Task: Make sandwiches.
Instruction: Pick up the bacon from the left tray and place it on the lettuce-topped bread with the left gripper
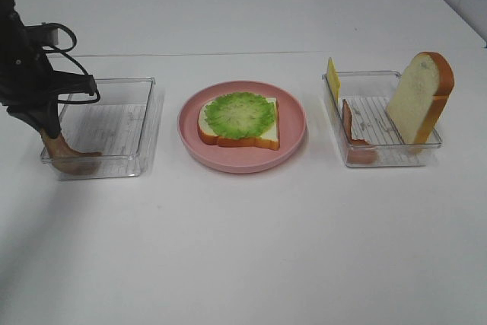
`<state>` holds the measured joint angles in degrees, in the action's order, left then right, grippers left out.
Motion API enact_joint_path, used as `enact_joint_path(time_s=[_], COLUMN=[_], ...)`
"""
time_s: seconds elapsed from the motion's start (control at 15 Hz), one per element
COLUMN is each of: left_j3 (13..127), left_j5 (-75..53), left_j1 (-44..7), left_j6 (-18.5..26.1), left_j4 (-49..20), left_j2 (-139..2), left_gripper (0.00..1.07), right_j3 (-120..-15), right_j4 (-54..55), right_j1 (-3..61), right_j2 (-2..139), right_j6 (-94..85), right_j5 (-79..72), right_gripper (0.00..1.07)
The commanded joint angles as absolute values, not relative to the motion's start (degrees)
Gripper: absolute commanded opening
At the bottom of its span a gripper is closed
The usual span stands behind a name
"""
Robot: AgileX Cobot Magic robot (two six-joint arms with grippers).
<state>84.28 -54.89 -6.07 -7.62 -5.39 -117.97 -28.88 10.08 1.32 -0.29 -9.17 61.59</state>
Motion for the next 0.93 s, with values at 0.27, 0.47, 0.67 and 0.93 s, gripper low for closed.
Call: enact_joint_path(time_s=[0.27,0.47,0.67,0.93], left_j3=[90.5,96.1,98.5,98.5], left_j5=[-54.9,-54.4,-46.5,-36.0], left_j1=[-6.0,-6.2,-9.2,-15.6], left_j6=[-3.2,0.5,9.6,16.0], left_j4=[-16.8,-26.8,-42.3,-51.9], left_j2=[-112.2,-112.5,-112.6,-112.8], left_gripper=[0.00,0.00,0.00,0.00], right_j3=[-28.9,-28.9,-28.9,-28.9], right_j4=[10.1,10.1,10.1,10.1], right_j1=[1.1,1.1,1.1,1.1], right_j2=[-1.2,-1.2,-1.2,-1.2], right_j6=[-9.7,-9.7,-9.7,-9.7], right_j5=[61.0,61.0,61.0,61.0], right_gripper=[0.76,0.76,0.76,0.76])
